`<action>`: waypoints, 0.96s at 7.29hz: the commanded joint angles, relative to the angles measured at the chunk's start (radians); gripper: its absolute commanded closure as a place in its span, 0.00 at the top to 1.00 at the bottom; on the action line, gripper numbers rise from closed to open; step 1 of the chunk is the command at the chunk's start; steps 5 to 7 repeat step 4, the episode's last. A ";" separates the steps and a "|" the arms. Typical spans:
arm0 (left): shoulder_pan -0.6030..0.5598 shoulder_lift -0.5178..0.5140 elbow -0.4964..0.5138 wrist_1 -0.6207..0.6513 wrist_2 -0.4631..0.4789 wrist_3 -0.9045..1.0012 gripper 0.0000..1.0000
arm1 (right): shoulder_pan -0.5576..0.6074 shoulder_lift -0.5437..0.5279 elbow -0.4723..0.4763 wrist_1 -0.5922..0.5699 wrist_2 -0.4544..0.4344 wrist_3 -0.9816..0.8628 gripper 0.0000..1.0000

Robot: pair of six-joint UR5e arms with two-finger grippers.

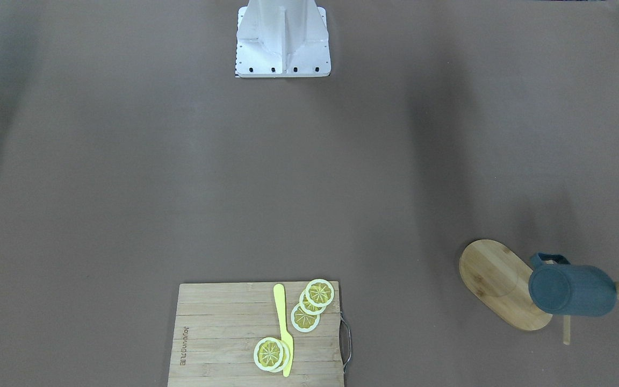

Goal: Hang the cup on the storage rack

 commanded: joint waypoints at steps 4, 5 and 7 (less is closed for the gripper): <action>-0.001 0.000 0.003 0.002 0.002 0.000 0.99 | -0.011 0.000 0.000 0.000 0.004 0.000 1.00; -0.001 0.000 0.003 0.002 0.002 0.000 0.99 | -0.011 0.000 0.000 0.000 0.004 0.000 1.00; -0.001 0.000 0.003 0.002 0.002 0.000 0.99 | -0.011 0.000 0.000 0.000 0.004 0.000 1.00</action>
